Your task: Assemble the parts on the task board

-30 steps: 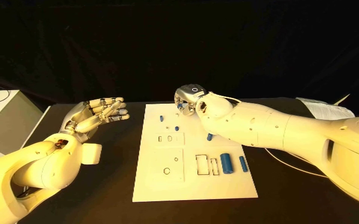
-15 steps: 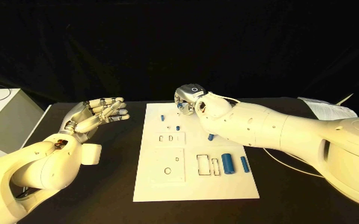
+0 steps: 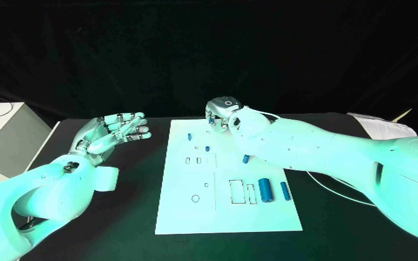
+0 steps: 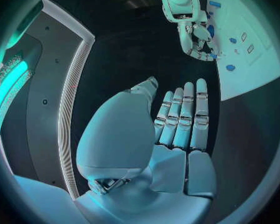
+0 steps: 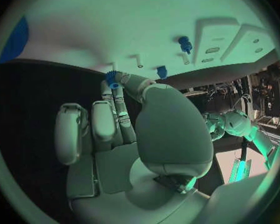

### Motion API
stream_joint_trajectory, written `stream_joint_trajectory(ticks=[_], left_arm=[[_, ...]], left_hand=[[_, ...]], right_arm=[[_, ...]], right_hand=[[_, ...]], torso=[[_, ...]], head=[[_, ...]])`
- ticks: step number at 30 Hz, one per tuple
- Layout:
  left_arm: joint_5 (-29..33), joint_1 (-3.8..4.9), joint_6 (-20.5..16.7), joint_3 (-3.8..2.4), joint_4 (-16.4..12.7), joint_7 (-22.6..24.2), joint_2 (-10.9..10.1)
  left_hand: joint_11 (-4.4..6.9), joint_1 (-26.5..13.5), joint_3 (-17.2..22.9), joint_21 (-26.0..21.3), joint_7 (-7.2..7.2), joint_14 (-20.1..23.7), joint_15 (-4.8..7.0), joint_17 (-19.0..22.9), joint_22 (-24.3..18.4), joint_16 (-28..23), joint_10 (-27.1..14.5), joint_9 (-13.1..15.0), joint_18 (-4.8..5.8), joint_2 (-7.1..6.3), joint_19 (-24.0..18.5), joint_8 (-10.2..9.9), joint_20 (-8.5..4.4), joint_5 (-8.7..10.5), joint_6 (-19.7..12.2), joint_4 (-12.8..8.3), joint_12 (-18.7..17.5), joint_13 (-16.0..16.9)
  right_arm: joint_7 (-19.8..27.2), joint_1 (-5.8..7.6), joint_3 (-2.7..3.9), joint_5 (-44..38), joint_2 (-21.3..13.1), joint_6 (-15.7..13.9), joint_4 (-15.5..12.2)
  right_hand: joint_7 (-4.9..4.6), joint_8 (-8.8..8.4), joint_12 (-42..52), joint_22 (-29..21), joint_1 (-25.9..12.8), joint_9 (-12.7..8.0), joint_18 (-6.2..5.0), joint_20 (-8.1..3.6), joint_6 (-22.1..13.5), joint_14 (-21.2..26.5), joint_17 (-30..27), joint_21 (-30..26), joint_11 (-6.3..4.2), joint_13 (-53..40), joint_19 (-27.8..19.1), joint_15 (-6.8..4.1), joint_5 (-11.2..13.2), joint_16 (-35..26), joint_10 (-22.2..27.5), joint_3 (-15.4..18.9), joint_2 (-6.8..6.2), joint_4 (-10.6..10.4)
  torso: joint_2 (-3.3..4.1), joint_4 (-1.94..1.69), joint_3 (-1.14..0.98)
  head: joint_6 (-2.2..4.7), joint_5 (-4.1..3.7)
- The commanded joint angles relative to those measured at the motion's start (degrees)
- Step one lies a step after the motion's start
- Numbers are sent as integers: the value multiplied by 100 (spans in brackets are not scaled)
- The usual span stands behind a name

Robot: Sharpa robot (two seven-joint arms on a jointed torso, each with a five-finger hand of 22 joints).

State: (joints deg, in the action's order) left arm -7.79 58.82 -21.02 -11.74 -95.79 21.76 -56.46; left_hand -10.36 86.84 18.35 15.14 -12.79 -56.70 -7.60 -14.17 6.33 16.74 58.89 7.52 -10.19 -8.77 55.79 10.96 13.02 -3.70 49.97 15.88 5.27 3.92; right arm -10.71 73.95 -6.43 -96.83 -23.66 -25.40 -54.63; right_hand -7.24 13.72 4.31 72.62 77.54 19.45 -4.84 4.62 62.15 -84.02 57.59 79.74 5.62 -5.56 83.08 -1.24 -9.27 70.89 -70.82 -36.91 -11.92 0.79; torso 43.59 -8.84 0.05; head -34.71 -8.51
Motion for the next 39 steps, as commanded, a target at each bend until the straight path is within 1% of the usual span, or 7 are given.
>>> stream_joint_trajectory(ticks=[1, 6, 9, 16, 19, 24, 39], left_arm=[[-29, 5, 86, -8, -20, 32, 4], [-30, 5, 87, -10, -23, 29, 2], [-31, 5, 86, -11, -24, 28, 1], [-33, 5, 87, -14, -26, 25, 5], [-33, 5, 84, -14, -27, 19, 1], [-34, 6, 82, -16, -32, 13, -3], [-34, 6, 79, -19, -28, 7, -8]], left_hand=[[-9, 2, 26, 21, -93, 40, -4, -8, -5, 25, 10, -9, -28, -69, -7, -31, 29, 39, -24, -1, -32, -2], [-9, 2, 26, 21, -93, 40, -4, -8, -5, 25, 10, -9, -28, -69, -7, -31, 29, 39, -24, -1, -32, -2], [-9, 2, 26, 21, -93, 40, -4, -8, -5, 25, 10, -9, -28, -69, -7, -31, 29, 39, -24, -1, -32, -2], [-9, 2, 26, 21, -93, 40, -4, -8, -5, 25, 10, -9, -28, -69, -7, -31, 29, 39, -24, -1, -32, -2], [-9, 2, 26, 21, -93, 40, -4, -8, -5, 25, 10, -9, -28, -69, -7, -31, 29, 39, -24, -1, -32, -2], [-9, 2, 26, 21, -93, 40, -4, -8, -5, 25, 10, -9, -28, -69, -7, -31, 29, 39, -24, -1, -32, -2], [-9, 0, 32, 21, -94, 51, -6, -22, -9, 25, 15, -10, -28, -73, -8, -34, 30, 40, -24, -2, -45, -2]], right_arm=[[-40, -1, 2, -106, 20, -4, 18], [-18, -2, 2, -103, 58, 0, 52], [-4, -6, 1, -98, 90, 16, 74], [33, -22, -1, -75, 137, 96, 100], [63, -26, -3, -55, 141, 125, 116], [69, -30, -4, -38, 148, 177, 139], [-166, -32, -10, -184, 145, 144, 174]], right_hand=[[-16, -3, 14, 5, 44, 5, 102, -21, -28, -9, -1, 24, -234, -246, -9, -21, -26, 22, -275, 3, 50, 37], [-17, -6, 7, 6, 40, 8, 102, -20, -36, -8, 0, 25, -232, -248, -10, -19, -25, 24, -268, 0, 47, 41], [-19, -9, 1, 4, 34, 9, 102, -19, -42, -8, -1, 23, -229, -249, -11, -17, -22, 23, -263, 0, 42, 42], [-20, -12, -5, 0, 26, 11, 101, -17, -49, -5, -11, 20, -226, -251, -14, -15, -18, 18, -256, 0, 37, 43], [-23, -21, -19, -36, 10, 15, 93, -13, -67, 6, -57, -3, -221, -253, -31, -10, -10, -9, -240, -2, 26, 46], [-23, -21, -19, -36, 10, 15, 93, -13, -67, 6, -57, -3, -221, -253, -31, -10, -10, -9, -240, -2, 26, 46], [-32, -39, -41, -9, -8, 21, 98, -6, -101, 10, -50, 9, -210, -258, -26, -1, 1, -5, -211, -15, 14, 54]], torso=[[2, 0, 4], [6, -3, 4], [5, 3, 4], [5, -10, 11], [7, 4, 7], [12, 8, 7], [12, 3, 4]], head=[[0, 4], [1, 8], [1, 14], [-14, 12], [-22, 17], [-19, 14], [-29, 9]])
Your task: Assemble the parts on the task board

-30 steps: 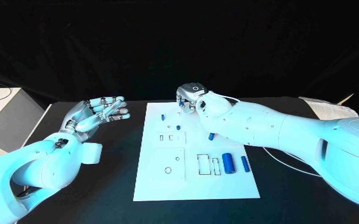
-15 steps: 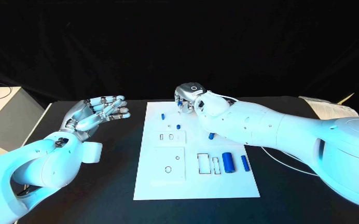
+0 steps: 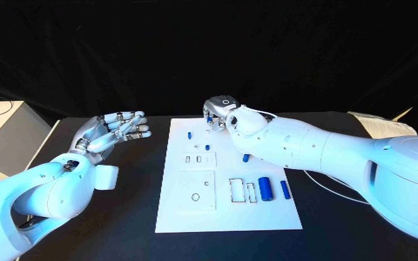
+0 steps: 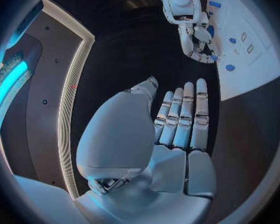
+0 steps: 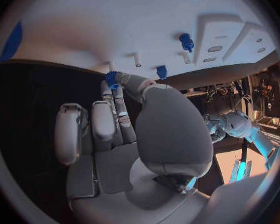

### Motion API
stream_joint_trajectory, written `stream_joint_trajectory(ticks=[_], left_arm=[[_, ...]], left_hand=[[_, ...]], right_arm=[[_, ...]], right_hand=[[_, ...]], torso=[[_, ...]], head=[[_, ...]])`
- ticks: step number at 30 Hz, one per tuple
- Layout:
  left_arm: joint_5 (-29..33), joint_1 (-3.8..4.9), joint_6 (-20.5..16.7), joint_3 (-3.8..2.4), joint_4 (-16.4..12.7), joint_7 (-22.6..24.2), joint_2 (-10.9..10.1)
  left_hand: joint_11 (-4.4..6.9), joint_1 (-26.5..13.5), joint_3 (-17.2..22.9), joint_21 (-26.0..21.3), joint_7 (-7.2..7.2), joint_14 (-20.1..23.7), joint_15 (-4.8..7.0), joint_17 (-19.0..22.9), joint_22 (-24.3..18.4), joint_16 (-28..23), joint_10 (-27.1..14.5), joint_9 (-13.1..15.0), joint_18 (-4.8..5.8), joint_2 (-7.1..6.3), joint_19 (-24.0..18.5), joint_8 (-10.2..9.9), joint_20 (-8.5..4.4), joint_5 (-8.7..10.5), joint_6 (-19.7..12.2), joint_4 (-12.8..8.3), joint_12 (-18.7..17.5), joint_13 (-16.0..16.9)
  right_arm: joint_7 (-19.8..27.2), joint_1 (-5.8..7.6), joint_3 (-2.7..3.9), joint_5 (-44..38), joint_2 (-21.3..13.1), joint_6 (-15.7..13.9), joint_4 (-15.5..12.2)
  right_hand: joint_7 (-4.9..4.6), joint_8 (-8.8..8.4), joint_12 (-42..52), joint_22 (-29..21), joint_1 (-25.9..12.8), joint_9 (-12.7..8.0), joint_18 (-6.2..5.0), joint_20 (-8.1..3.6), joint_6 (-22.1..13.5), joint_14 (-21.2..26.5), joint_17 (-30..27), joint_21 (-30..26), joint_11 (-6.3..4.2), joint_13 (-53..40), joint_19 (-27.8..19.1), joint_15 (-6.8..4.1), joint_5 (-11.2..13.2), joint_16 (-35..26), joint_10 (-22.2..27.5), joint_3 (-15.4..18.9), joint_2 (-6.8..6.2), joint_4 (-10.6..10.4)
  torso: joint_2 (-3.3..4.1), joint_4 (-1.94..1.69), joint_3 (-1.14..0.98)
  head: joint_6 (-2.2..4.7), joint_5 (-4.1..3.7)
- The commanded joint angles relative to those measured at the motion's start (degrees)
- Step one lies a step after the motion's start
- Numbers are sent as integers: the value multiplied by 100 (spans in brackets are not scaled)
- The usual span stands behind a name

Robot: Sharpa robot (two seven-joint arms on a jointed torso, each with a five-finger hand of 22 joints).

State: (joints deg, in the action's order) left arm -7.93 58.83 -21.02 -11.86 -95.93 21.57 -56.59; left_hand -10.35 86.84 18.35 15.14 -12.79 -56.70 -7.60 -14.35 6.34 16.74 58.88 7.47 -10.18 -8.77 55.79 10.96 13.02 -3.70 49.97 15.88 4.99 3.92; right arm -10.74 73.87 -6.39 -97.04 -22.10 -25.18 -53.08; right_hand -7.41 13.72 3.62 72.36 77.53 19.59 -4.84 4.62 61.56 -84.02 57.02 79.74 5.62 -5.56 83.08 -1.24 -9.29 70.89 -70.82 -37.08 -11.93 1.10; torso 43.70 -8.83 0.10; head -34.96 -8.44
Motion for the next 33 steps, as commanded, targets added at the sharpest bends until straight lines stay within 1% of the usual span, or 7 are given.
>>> stream_joint_trajectory(ticks=[1, 6, 10, 18, 22, 28, 33], left_arm=[[-20, 5, 80, -6, -14, 26, 5], [-20, 5, 79, -7, -9, 27, 3], [-20, 5, 78, -7, -6, 28, 2], [-20, 5, 79, -7, -3, 28, -3], [-20, 5, 79, -8, -4, 27, -7], [-20, 5, 76, -8, -2, 29, -14], [-21, 5, 78, -8, -2, 28, -14]], left_hand=[[-10, 0, 32, 21, -94, 51, -6, -4, -9, 25, 16, -5, -28, -73, -8, -34, 30, 40, -24, -1, -17, -2], [-10, 0, 32, 21, -94, 51, -6, -4, -9, 25, 16, -5, -28, -73, -8, -34, 30, 40, -24, -1, -17, -2], [-10, 0, 32, 21, -94, 51, -6, -4, -9, 25, 16, -5, -28, -73, -8, -34, 30, 40, -24, -1, -17, -2], [-10, 2, 35, 21, -92, 55, -6, -10, -10, 26, 17, -5, -29, -75, -9, -35, 31, 40, -24, -3, -23, -2], [-10, 3, 37, 21, -92, 57, -6, -14, -11, 26, 18, -6, -29, -75, -9, -36, 31, 40, -23, -4, -26, -2], [-10, 3, 37, 21, -92, 57, -6, -14, -11, 26, 18, -6, -29, -75, -9, -36, 31, 40, -23, -4, -26, -2], [-10, 3, 37, 21, -92, 57, -6, -14, -11, 26, 18, -6, -29, -75, -9, -36, 31, 40, -23, -4, -26, -2]], right_arm=[[-182, -24, -15, -183, -13, 116, 19], [-273, -29, -16, -297, -24, 92, 2], [-302, -32, -17, -334, -36, 96, -17], [-288, -39, -19, -352, -61, 150, -63], [-280, -40, -19, -351, -82, 171, -90], [-277, -45, -20, -349, -119, 184, -129], [-252, -49, -20, -328, -139, 180, -175]], right_hand=[[-16, -39, 27, 17, -7, 7, 99, -6, -42, 10, 8, 9, -210, -258, -26, -1, 3, -5, -211, 2, 15, 24], [-15, -39, 27, 33, -7, 9, 102, -5, -43, 7, 24, 18, -211, -259, -20, -1, 3, 4, -212, 1, 13, 27], [-14, -38, 28, 39, -5, 11, 103, -4, -41, 5, 33, 22, -212, -261, -17, -1, 3, 10, -215, 0, 10, 31], [-13, -35, 32, 43, -11, 16, 104, -3, -36, 5, 34, 24, -213, -266, -16, 0, 7, 12, -223, 3, -2, 36], [-13, -33, 33, 43, -20, 20, 104, -2, -33, 4, 35, 23, -212, -270, -17, 0, 11, 14, -228, 7, -11, 37], [-12, -31, 34, 32, -32, 24, 101, -1, -30, 6, 26, 16, -213, -274, -22, 0, 16, 9, -232, 11, -21, 37], [-11, -31, 33, 42, -50, 29, 103, 1, -29, 6, 24, 21, -213, -278, -20, 1, 24, 9, -235, 17, -36, 34]], torso=[[2, 1, -1], [3, 5, -1], [2, 2, 1], [6, 3, 3], [6, -2, 4], [8, 3, 2], [4, -3, 4]], head=[[-3, 1], [-1, -2], [-4, -6], [-20, -4], [-24, -5], [-32, -6], [-39, -5]])
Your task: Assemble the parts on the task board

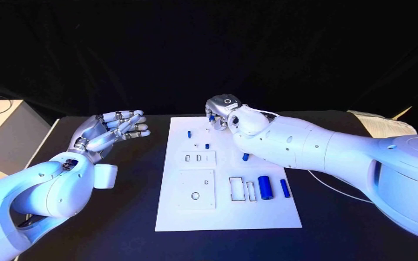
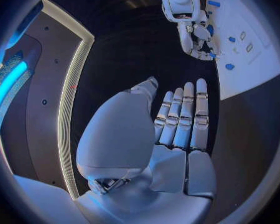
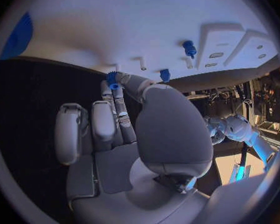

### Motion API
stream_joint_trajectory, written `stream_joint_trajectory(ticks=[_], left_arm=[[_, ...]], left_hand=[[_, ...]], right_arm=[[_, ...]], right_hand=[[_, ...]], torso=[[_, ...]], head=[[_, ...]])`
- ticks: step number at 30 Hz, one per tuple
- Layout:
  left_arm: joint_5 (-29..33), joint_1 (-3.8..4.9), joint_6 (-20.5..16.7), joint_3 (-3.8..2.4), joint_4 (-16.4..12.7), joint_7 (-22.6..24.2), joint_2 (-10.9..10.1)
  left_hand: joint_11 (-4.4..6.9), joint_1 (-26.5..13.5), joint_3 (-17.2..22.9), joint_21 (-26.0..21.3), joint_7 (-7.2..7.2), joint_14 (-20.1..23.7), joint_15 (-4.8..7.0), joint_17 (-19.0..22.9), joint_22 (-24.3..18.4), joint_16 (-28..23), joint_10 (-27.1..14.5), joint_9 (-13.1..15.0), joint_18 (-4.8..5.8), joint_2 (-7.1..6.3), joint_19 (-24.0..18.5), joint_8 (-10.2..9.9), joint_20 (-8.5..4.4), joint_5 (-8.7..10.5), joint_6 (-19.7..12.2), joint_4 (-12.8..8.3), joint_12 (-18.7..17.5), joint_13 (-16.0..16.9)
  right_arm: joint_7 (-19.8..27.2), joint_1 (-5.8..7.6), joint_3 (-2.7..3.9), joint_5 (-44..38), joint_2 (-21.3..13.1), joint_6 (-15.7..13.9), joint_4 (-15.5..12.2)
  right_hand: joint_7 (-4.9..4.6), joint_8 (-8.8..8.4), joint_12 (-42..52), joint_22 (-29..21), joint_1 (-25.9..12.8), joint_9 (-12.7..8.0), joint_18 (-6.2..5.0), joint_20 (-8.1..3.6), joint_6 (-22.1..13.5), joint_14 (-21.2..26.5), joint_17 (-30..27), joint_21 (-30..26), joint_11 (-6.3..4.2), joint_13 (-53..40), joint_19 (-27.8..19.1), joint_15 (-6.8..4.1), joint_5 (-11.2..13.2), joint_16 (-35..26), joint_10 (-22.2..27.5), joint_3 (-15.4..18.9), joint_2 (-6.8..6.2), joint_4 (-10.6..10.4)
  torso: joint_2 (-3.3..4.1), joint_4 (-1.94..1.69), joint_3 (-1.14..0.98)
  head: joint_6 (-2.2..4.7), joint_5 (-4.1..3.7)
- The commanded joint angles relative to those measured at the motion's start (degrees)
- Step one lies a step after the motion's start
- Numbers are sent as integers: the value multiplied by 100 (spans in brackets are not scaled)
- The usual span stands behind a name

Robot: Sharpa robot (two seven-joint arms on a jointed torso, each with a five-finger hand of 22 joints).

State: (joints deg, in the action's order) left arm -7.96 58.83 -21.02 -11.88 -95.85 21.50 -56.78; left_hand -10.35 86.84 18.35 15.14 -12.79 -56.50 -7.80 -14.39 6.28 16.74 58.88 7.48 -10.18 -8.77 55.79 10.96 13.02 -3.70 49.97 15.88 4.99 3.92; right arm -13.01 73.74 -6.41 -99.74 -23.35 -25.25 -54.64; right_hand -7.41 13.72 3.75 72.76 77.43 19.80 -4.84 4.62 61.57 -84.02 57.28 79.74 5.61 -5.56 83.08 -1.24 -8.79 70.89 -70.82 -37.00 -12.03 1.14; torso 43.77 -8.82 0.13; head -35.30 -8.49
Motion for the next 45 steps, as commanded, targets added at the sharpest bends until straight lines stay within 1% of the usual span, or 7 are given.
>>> stream_joint_trajectory(ticks=[1, 29, 36, 39, 41, 43, 45], left_arm=[[-18, 5, 77, -6, -9, 35, 4], [-18, 5, 72, -8, -14, 30, -6], [-18, 5, 69, -8, -16, 21, -8], [-18, 5, 68, -8, -16, 16, -10], [-18, 5, 67, -8, -16, 12, -11], [-18, 5, 66, -8, -15, 9, -13], [-18, 5, 64, -9, -15, 7, -15]], left_hand=[[-10, 3, 37, 22, -92, 37, 14, -9, -5, 26, 18, -7, -29, -75, -9, -36, 31, 40, -23, -4, -26, -2], [-9, 12, 49, 23, -90, 43, 15, -22, -8, 28, 20, -8, -29, -74, -8, -38, 31, 40, -23, -10, -39, -2], [-9, 17, 55, 23, -89, 45, 15, -28, -9, 28, 22, -8, -29, -72, -8, -39, 30, 40, -23, -14, -44, -2], [-9, 17, 56, 23, -90, 46, 15, -29, -10, 28, 22, -9, -29, -72, -8, -40, 30, 41, -23, -14, -46, -3], [-9, 18, 57, 23, -90, 47, 15, -30, -10, 28, 22, -9, -29, -72, -8, -40, 31, 41, -23, -15, -47, -3], [-10, 18, 57, 23, -91, 48, 14, -30, -10, 28, 22, -9, -29, -72, -9, -40, 31, 41, -23, -15, -47, -3], [-10, 18, 57, 23, -91, 48, 14, -30, -10, 28, 22, -9, -29, -72, -9, -40, 31, 41, -23, -15, -47, -3]], right_arm=[[-18, -38, -18, -54, -18, 187, -34], [29, -71, -19, 2, -20, 127, -130], [31, -76, -20, 17, 3, 133, -58], [65, -76, -21, 41, 27, 119, 13], [85, -77, -22, 58, 37, 104, 50], [98, -77, -24, 68, 40, 81, 74], [105, -77, -26, 74, 33, 55, 88]], right_hand=[[-11, -31, 20, 1, -48, 10, 102, 1, -29, 6, -3, 20, -212, -280, -20, 1, -21, 9, -236, 13, -32, 27], [4, -35, 11, 8, -135, 38, 101, 4, -32, 7, -6, 18, -221, -304, -23, -1, 89, 15, -240, 30, -73, -7], [-7, -57, -5, -38, -156, 40, 91, 5, -69, 22, -64, -13, -210, -305, -46, 2, 97, -20, -208, 32, -103, -10], [-146, -309, -31, -165, -293, -27, 68, 77, -473, 74, -218, -111, -82, -234, -118, 104, 119, -124, 147, -1, -262, -73], [-164, -504, -33, -397, -387, -93, 13, 125, -789, 108, -367, -275, -38, -158, -231, 153, 84, -213, 453, 41, -381, -118], [-105, -643, -16, -701, -330, -138, -51, 155, -1018, 90, -362, -520, -10, -18, -345, 181, 59, -180, 965, 418, -356, -111], [-91, -726, -2, -758, -139, -169, -54, 187, -1124, 109, -439, -598, 33, 54, -328, 199, 81, -202, 1170, 1014, -203, -164]], torso=[[-2, -4, 0], [1, -1, 6], [2, -3, 5], [3, -1, 5], [3, -1, 1], [4, -3, 0], [3, -3, 3]], head=[[-6, 1], [-15, 8], [-7, 4], [-6, 4], [-5, 5], [-6, 5], [-7, 3]])
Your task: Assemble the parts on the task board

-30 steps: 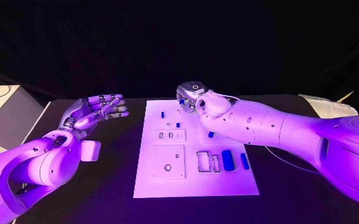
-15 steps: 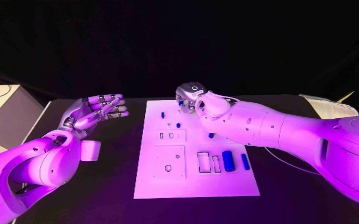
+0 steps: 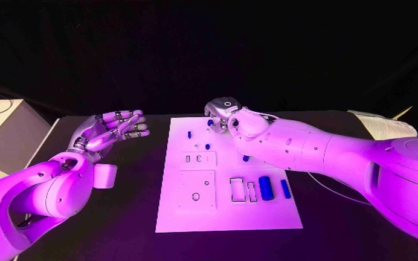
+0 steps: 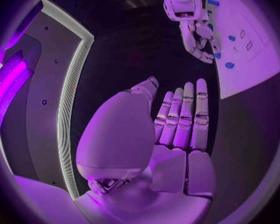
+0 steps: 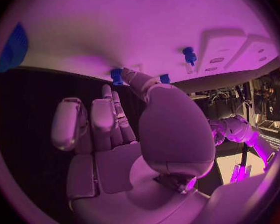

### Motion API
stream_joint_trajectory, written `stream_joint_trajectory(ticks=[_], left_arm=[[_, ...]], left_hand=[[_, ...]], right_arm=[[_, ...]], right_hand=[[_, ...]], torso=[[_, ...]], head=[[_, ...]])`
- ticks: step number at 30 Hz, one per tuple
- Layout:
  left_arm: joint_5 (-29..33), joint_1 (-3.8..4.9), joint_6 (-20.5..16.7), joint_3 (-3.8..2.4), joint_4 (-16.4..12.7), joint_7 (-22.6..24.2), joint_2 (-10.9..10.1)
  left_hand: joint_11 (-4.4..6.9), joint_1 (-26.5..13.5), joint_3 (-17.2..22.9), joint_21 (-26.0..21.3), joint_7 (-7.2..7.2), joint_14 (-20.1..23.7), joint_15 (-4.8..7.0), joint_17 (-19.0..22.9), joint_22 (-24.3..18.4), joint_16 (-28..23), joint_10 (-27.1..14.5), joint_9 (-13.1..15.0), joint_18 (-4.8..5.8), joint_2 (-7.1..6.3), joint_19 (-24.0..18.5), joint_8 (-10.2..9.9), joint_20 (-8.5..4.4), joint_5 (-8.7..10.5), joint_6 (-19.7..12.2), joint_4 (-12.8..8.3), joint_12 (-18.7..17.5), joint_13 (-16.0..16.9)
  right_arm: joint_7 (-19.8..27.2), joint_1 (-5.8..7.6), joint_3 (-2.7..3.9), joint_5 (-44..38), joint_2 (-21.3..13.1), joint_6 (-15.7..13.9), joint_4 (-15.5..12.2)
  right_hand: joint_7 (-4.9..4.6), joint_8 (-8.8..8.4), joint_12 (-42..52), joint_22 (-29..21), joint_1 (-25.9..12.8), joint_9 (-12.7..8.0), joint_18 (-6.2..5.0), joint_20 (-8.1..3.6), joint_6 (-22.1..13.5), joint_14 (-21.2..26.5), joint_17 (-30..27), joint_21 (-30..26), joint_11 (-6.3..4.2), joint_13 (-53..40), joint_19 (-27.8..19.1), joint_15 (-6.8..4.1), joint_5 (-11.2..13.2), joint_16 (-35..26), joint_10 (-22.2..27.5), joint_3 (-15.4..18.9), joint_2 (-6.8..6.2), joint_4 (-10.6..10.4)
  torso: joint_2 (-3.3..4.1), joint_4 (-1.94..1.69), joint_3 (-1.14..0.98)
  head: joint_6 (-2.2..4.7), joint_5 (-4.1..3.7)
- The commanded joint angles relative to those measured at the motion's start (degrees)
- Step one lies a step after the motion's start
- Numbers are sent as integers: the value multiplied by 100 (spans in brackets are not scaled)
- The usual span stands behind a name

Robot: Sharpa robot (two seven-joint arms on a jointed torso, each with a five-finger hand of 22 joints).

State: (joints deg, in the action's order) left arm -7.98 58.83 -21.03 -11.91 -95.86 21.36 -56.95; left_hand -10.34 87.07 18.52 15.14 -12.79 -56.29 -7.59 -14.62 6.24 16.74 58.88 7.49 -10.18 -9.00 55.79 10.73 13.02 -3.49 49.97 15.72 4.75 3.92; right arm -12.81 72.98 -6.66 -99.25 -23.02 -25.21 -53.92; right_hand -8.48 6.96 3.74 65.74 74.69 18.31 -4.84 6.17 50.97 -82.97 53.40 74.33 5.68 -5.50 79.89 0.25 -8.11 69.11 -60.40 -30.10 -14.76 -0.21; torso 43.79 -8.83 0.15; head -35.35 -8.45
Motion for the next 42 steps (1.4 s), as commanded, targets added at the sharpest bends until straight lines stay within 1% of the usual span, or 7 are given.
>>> stream_joint_trajectory(ticks=[1, 14, 28, 30, 31, 33, 42], left_arm=[[-16, 5, 65, -6, -13, 19, 2], [-23, 3, 66, -6, 54, 24, 21], [-15, 0, 83, -5, 105, 37, 16], [-14, -1, 89, -5, 110, 37, 23], [-13, -1, 93, -5, 112, 38, 28], [-12, -2, 101, -5, 116, 38, 37], [-10, -6, 118, -5, 120, 40, 60]], left_hand=[[-10, -5, 41, 23, -91, 28, -7, -7, -6, 28, 22, -10, -29, -50, -9, -18, 31, 20, -23, 2, -24, -3], [-10, -5, 42, 23, -91, 31, -7, -8, -6, 27, 22, -10, -29, -50, -10, -18, 31, 21, -24, 1, -26, -3], [-12, -1, 49, 21, -92, 44, -10, -15, -10, 22, 21, -11, -28, -50, -14, -21, 32, 21, -26, -2, -34, -3], [-12, -1, 49, 21, -92, 44, -10, -15, -10, 22, 21, -11, -28, -50, -14, -21, 32, 21, -26, -2, -34, -3], [-12, -1, 49, 21, -92, 44, -10, -15, -10, 22, 21, -11, -28, -50, -14, -21, 32, 21, -26, -2, -34, -3], [-12, -1, 49, 21, -92, 44, -10, -15, -10, 22, 21, -11, -28, -50, -14, -21, 32, 21, -26, -2, -34, -3], [-12, -1, 49, 21, -92, 44, -10, -15, -10, 22, 21, -11, -28, -50, -14, -21, 32, 21, -26, -2, -34, -3]], right_arm=[[86, 0, -2, 26, -7, 40, 15], [83, 3, 5, 111, -513, -303, -553], [497, 227, 120, 1667, -1676, -407, -1712], [513, 259, 124, 1844, -1772, -230, -1742], [510, 272, 125, 1922, -1816, -129, -1745], [488, 290, 127, 2050, -1881, 59, -1720], [273, 314, 130, 2307, -1990, 698, -1504]], right_hand=[[47, -72, 27, -69, 237, -31, -53, 49, -83, 9, -76, -82, 52, 74, 0, 54, 16, -29, 195, 585, 144, -69], [94, -95, 42, -26, 664, -71, -45, 53, 13, -9, -73, -101, 44, 114, 72, 69, -30, 45, 228, 1276, 294, -411], [-6, -23, 884, 486, 585, -80, 49, -137, 393, -131, 420, 233, -235, -559, 265, -149, -166, 454, -1625, 411, -78, -606], [48, -14, 1680, 628, 563, -71, 81, -189, 374, -171, 625, 330, -266, -1253, 309, -197, -156, 588, -1724, 607, -152, -536], [-8, -9, 5392, 922, 489, -60, 131, -219, 254, -268, 1099, 538, -278, -4986, 414, -109, -196, 879, -1929, 911, -60, -534], [-80, 91, 7632, 1116, 400, -31, 172, -133, 165, -460, 2233, 664, -152, -7313, 493, -49, -361, 1511, -2098, 1185, 63, -714], [-132, 280, 8626, 1894, 486, -25, 353, 11, 23, -652, 3403, 1204, -65, -8450, 797, 31, -507, 2010, -2960, 1632, 138, -994]], torso=[[1, 0, 1], [-5, 37, 2], [-42, 136, -52], [-47, 144, -61], [-49, 146, -65], [-51, 150, -72], [-45, 155, -90]], head=[[-2, -1], [23, 7], [99, 68], [101, 66], [102, 61], [105, 61], [96, 42]])
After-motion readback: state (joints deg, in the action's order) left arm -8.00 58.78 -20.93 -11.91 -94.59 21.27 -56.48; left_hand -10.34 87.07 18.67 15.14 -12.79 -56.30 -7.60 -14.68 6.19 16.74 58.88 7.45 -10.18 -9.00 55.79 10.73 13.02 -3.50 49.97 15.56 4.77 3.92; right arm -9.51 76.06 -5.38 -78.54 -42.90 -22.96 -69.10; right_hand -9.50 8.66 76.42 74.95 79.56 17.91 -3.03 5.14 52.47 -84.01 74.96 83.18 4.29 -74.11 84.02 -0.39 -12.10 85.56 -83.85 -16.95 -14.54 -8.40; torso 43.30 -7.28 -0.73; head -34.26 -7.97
